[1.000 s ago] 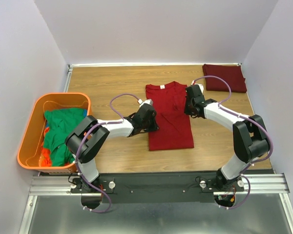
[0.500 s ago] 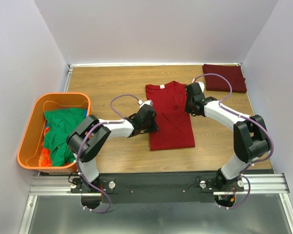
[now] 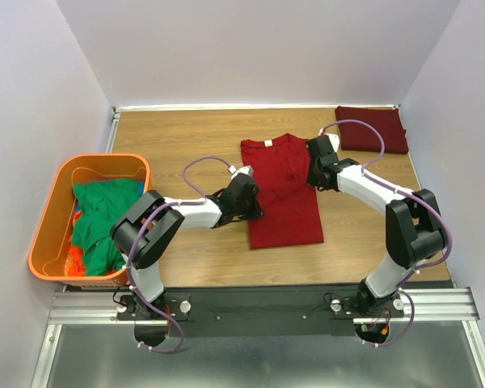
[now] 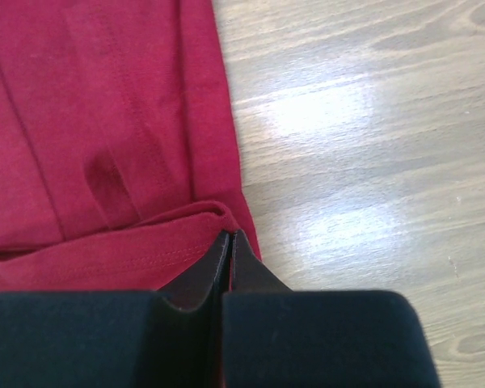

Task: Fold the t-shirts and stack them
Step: Fold the tshirt

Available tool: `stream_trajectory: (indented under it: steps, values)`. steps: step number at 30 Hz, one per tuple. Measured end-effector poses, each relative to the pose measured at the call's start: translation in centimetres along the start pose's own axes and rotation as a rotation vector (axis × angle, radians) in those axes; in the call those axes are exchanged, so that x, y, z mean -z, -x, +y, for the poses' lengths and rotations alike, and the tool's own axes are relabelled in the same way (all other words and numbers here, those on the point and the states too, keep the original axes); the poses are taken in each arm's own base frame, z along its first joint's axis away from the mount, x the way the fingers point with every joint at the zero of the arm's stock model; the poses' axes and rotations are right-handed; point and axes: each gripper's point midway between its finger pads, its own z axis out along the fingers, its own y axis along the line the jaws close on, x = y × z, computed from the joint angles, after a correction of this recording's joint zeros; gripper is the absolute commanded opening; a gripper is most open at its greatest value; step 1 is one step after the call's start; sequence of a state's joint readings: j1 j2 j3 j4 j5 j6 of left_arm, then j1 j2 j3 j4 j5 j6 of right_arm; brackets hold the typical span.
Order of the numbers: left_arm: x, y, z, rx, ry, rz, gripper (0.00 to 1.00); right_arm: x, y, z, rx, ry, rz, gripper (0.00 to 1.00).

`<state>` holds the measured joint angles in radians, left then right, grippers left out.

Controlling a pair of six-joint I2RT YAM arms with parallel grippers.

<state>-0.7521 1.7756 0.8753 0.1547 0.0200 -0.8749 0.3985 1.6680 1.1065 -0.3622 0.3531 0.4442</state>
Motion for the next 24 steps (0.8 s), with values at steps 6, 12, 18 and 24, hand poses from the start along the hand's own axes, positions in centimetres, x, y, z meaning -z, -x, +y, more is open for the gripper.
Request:
stream_trajectory:
  steps: [6,12,18,24]
  values:
    - [0.0,0.0,0.0,0.0,-0.002,-0.001,0.0,-1.5,-1.3,-0.5,0.019,-0.043,0.037,0.18]
    - [0.0,0.2,0.1,-0.007,-0.002,-0.005,0.0,-2.6,-1.7,-0.7,0.029,-0.071,0.054,0.5]
    - [1.4,1.4,-0.6,-0.048,-0.025,-0.015,0.0,-1.0,-0.1,-0.3,0.001,-0.031,0.016,0.53]
    - [2.8,5.5,-5.9,-0.102,-0.159,-0.076,0.0,4.0,1.6,1.4,-0.096,0.141,-0.056,0.42]
